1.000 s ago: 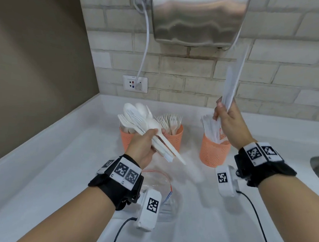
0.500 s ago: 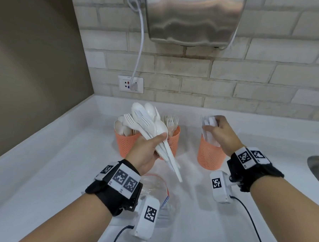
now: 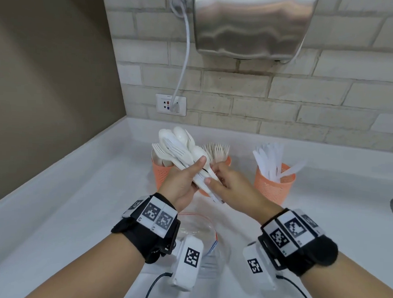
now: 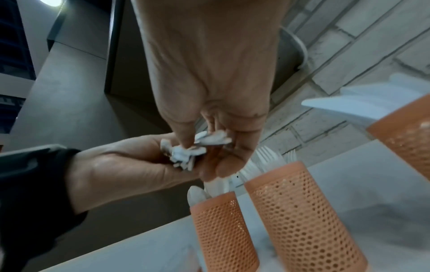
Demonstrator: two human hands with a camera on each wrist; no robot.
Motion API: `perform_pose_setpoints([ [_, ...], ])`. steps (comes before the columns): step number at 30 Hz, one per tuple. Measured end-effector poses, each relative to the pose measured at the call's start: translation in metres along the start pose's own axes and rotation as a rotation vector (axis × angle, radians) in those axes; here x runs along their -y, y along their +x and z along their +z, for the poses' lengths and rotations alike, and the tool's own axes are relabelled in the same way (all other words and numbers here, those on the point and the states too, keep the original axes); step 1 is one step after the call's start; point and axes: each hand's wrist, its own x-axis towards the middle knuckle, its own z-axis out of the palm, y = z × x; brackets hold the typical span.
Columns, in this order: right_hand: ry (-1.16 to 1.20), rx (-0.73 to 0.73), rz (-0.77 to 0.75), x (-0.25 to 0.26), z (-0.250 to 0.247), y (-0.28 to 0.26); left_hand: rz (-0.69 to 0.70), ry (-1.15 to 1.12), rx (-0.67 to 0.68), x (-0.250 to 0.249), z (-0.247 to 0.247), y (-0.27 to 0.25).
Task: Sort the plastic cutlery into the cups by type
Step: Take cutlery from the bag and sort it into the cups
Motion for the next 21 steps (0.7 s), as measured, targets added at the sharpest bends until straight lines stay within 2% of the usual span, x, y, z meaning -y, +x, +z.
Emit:
perform_pose_setpoints([
  [5, 0.114, 0.037, 0.032, 0.011, 0.013, 0.0, -0.012, -0.031, -0.013, -0.003, -0.004, -0.004],
  [11, 0.101, -0.112, 0.113, 0.013, 0.015, 0.005, -0.037, -0.09, -0.058, -0.007, -0.009, -0.006],
  [16, 0.221, 0.011, 0.203, 0.02, 0.015, 0.01, -0.017, -0.052, -0.012, -0.01, -0.006, -0.009],
  [19, -0.042, -0.139, 0.118, 0.016, 0.016, 0.013, -0.013, -0.07, -0.036, -0.009, -0.009, -0.008],
  [21, -0.084, -0.307, -0.027, 0.016, 0.019, 0.01, -0.01, -0.053, -0.076, -0.01, -0.013, -0.005],
])
